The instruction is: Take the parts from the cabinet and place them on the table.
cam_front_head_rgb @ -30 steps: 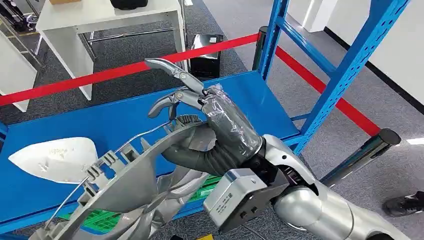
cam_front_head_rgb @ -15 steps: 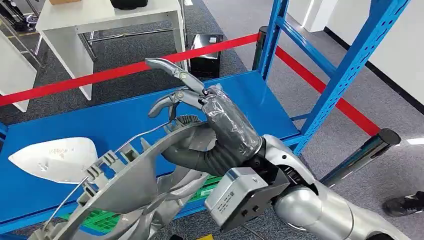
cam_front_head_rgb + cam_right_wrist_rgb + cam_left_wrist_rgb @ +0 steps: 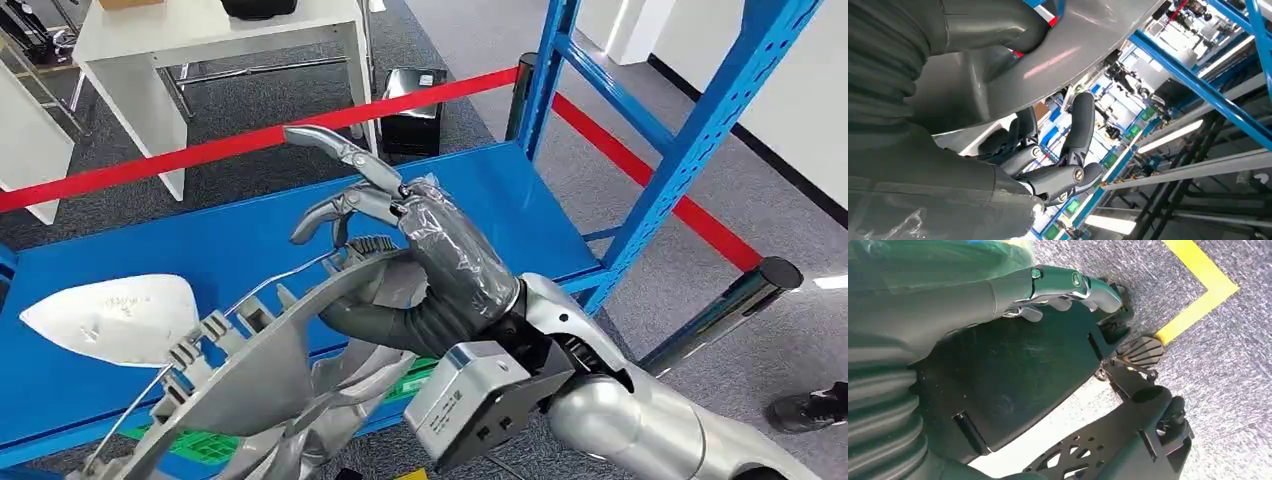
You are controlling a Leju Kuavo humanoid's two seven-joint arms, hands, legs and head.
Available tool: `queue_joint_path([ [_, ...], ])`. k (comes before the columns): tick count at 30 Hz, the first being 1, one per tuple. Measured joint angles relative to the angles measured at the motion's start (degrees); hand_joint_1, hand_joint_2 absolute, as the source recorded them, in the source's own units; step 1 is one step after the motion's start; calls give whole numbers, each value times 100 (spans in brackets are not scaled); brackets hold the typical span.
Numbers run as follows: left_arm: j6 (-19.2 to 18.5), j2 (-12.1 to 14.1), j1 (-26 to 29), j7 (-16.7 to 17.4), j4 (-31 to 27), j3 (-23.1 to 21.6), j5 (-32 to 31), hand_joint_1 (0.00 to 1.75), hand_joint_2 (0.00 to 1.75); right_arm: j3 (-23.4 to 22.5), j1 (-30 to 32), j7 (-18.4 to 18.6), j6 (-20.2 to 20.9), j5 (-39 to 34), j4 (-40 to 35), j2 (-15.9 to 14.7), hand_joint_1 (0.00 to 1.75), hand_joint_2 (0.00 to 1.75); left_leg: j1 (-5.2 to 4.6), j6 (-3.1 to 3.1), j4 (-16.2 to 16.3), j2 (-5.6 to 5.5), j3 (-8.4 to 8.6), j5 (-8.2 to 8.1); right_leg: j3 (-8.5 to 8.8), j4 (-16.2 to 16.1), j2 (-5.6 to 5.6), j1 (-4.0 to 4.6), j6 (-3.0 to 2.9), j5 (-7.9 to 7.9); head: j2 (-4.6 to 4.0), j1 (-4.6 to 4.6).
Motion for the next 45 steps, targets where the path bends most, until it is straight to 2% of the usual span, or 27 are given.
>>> queue_joint_path([
  [3,0,2,-4,-2,0,2,0,0,175,-4,-3,0,0,-15,0,0,175,175,-9,80,-45,1,-15,95,3,-50,6,-5,79,84,0,-9],
  [5,2,-2,-10,-7,0,4,0,0,175,-7,-9,-2,0,-20,2,-7,175,175,52,139,-145,30,-30,187,-94,99,-6,-2,88,-153,0,17],
  [8,2,-8,-9,-20,0,7,0,0,175,-2,14,-2,2,-44,9,-15,175,175,59,153,-117,34,-145,232,-669,1423,-5,-11,121,-796,0,63],
  [9,4,-6,-9,-24,0,9,0,0,175,0,16,-2,2,-52,13,-22,175,175,62,142,-99,34,-180,239,-783,1691,-6,-12,130,-817,0,63],
  [11,20,-9,-13,-26,0,15,4,0,175,11,16,-2,4,-57,18,-35,175,175,77,124,-66,33,-211,247,-617,1410,-8,-19,137,-488,0,70],
  [13,20,-11,-21,-26,0,20,4,0,175,17,6,-2,4,-57,18,-37,175,175,106,59,1,30,-225,218,-112,390,-17,-34,140,30,0,74],
  [14,22,-9,-23,-26,0,22,4,0,175,18,6,-2,4,-59,17,-39,175,175,94,1,21,28,-268,209,1,216,-7,-15,141,-113,0,76],
  [19,26,-4,-42,-33,0,33,9,0,175,28,2,-2,7,-59,26,-46,175,175,98,-198,81,23,-406,258,-128,105,5,-9,-133,-31,0,72],
  [21,26,-4,-55,-37,0,35,9,0,175,28,-2,-2,7,-61,28,-44,175,175,99,-223,491,30,-538,-191,-198,99,-9,8,-227,32,0,11],
  [23,28,-4,-89,-44,-2,44,7,0,175,41,4,-2,7,-68,31,-44,175,175,98,-231,1339,30,-761,-672,-272,101,-26,52,-284,90,0,-44],
  [24,28,-4,-99,-44,-2,52,7,0,175,48,8,-2,9,-68,37,-44,175,175,94,-218,1671,30,-808,-807,-319,103,-30,83,-306,128,0,-52],
  [25,26,-4,-99,-42,-2,57,9,0,175,48,9,-2,9,-68,42,-44,175,175,87,-191,1696,30,-742,-773,-365,107,-29,112,-318,166,0,-57],
  [26,24,-4,-85,-33,-2,59,11,0,175,48,8,-2,9,-68,48,-46,175,175,73,-146,1495,30,-570,-620,-409,110,-20,137,-326,205,0,-57],
  [28,24,-2,-48,-17,0,57,18,0,175,48,2,-4,11,-68,48,-44,175,175,9,-19,636,28,-52,-196,-473,111,-2,186,-330,280,0,-68],
  [29,24,4,-34,-13,0,57,17,0,175,46,-2,-4,11,-68,48,-44,175,175,-45,90,178,25,174,-146,-501,110,-1,192,-329,319,0,-77],
  [30,24,18,-35,-15,0,57,17,0,175,42,-7,-4,11,-68,48,-46,175,175,-50,151,20,27,257,-228,-533,96,-10,199,-292,371,0,-43],
  [31,20,4,-41,-15,0,57,17,0,175,42,-8,-4,13,-68,48,-44,175,175,-94,114,-72,27,243,-171,-567,88,-20,168,-254,424,0,-35],
  [34,28,11,-15,-15,0,57,17,0,175,42,-9,-4,13,-68,48,-44,175,175,-115,165,-130,28,117,-50,-590,5,-43,152,-171,610,0,-72],
  [35,29,7,-10,-15,0,59,17,0,175,42,-6,-4,13,-68,50,-53,175,175,-34,164,-234,54,107,66,-626,44,-37,148,-147,522,0,-79],
  [36,26,0,-10,-15,0,57,17,0,175,42,-22,-9,15,-68,52,-55,175,175,-42,190,-252,62,76,138,-705,214,-19,156,-100,231,0,-59],
  [38,26,-11,-7,-28,0,57,20,0,175,46,-20,-9,15,-68,52,-55,175,175,-31,220,-245,68,-97,277,-916,1026,-17,105,-26,-479,0,7],
  [39,28,-11,-11,-33,0,59,20,0,175,50,-18,-9,17,-68,55,-59,175,175,-30,208,-236,69,-188,347,-982,1419,-18,84,6,-676,0,9],
  [40,35,-9,-17,-39,0,61,35,0,175,55,-17,-9,17,-68,57,-61,175,175,-27,199,-221,70,-281,407,-1005,1691,-19,63,27,-682,0,17],
  [41,37,-9,-28,-48,0,63,46,0,175,57,-16,-9,17,-68,61,-66,175,175,-20,182,-203,70,-372,461,-936,1740,-19,42,45,-531,0,30],
  [43,39,-11,-65,-52,0,70,76,0,175,57,-13,-9,17,-70,61,-68,175,175,5,138,-128,70,-564,555,-453,1183,-21,12,69,-126,0,33],
  [44,44,-11,-79,-61,0,74,81,0,175,57,-18,-9,17,-70,61,-68,175,175,19,102,-72,68,-646,582,-84,677,-27,3,74,-63,0,33],
  [45,48,-9,-91,-68,0,79,81,0,175,55,-28,-11,17,-70,61,-68,175,175,3,69,-13,64,-721,599,240,203,-31,3,72,-249,0,48],
])
